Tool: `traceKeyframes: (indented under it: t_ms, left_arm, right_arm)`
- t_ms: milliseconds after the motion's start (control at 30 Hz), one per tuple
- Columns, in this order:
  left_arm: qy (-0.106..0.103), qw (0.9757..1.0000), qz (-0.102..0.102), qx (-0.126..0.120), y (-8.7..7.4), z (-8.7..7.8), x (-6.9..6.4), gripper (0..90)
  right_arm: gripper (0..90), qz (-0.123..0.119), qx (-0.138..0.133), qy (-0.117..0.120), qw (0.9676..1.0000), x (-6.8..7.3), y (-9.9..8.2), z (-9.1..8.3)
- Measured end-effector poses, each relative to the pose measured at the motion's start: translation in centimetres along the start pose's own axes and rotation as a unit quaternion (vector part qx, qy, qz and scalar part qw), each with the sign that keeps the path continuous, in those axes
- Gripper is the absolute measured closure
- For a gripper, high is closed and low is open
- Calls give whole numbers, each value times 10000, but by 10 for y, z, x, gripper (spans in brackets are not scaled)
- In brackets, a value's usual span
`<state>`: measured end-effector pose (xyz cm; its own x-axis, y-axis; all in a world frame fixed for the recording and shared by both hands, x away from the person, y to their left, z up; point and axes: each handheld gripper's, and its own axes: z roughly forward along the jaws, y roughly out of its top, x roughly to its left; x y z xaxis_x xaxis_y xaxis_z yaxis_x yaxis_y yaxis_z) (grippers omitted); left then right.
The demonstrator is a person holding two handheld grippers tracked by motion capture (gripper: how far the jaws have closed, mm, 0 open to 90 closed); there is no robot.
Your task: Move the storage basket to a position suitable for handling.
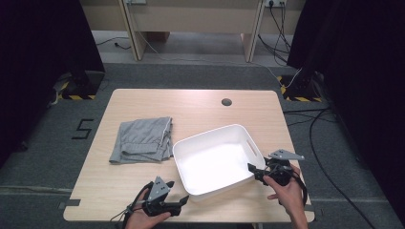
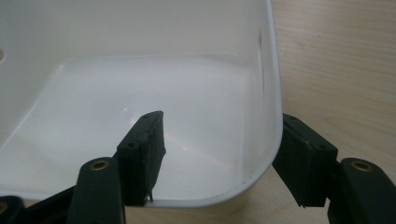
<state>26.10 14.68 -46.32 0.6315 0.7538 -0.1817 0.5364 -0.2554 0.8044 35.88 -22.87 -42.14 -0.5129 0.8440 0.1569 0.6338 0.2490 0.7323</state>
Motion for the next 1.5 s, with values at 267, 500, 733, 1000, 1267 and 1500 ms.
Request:
traceKeyframes:
  t_ms: [267,500,733,1000,1267,1500]
  left_arm:
    - [24,10000,-19,-71,3,3,2,275]
    - [9,10000,4,-52,8,9,7,272]
    - [55,9999,-88,-31,16,16,16,275]
    - [167,9998,-93,60,31,29,33,281]
    - [261,9995,-149,107,48,47,48,280]
    - [328,9993,-190,80,57,58,58,281]
  right_arm:
    - [377,-240,297,-36,9993,18,-3,-10]
    - [408,16,165,133,9998,7,-9,6]
    - [441,-193,83,14,9998,3,-5,17]
    - [479,-255,-31,-56,9997,-8,11,34]
    - [480,-233,-134,-98,9996,-20,24,48]
    - [481,-195,-164,-118,9996,-30,35,59]
